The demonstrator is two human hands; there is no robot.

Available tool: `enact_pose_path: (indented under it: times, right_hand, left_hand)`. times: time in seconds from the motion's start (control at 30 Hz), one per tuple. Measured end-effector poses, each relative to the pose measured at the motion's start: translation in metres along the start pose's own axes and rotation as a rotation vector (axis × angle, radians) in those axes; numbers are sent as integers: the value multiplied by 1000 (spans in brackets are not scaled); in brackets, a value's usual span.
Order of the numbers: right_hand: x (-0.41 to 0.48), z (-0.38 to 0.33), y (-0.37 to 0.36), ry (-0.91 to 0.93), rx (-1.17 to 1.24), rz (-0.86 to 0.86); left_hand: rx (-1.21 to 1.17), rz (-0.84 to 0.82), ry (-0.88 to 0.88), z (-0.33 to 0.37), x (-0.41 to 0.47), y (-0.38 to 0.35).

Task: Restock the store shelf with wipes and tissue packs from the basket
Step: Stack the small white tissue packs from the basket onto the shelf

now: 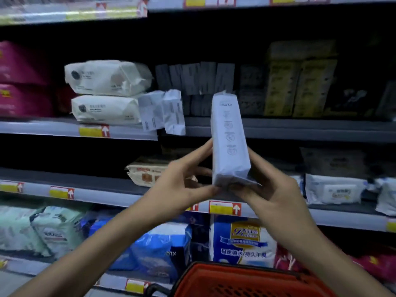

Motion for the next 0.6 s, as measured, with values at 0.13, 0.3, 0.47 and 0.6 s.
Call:
enact_pose_path:
  times: [0.13,0.3,0.47,0.6]
  right_hand:
    - [51,-3,-11,64,-22,9]
    - [118,11,-27,131,-117,17]
    - [159,45,-47,67,-358,97]
    - [158,64,-54,-2,-547,225]
  left_hand:
    - [5,126,-18,16,22,34]
    - [183,402,-4,16,58,65]
    - [448,855,141,-2,83,64]
    - [468,950,247,-12,83,52]
Point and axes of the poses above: each hand's wrist, its own x-axis towards the middle knuckle, its own y-axis out of the back of the hand, z = x × y, the point moved 2 cm from there along x, towards the middle knuckle, and after that the axes turned 8 degrees about y, right-handed, at the moved point
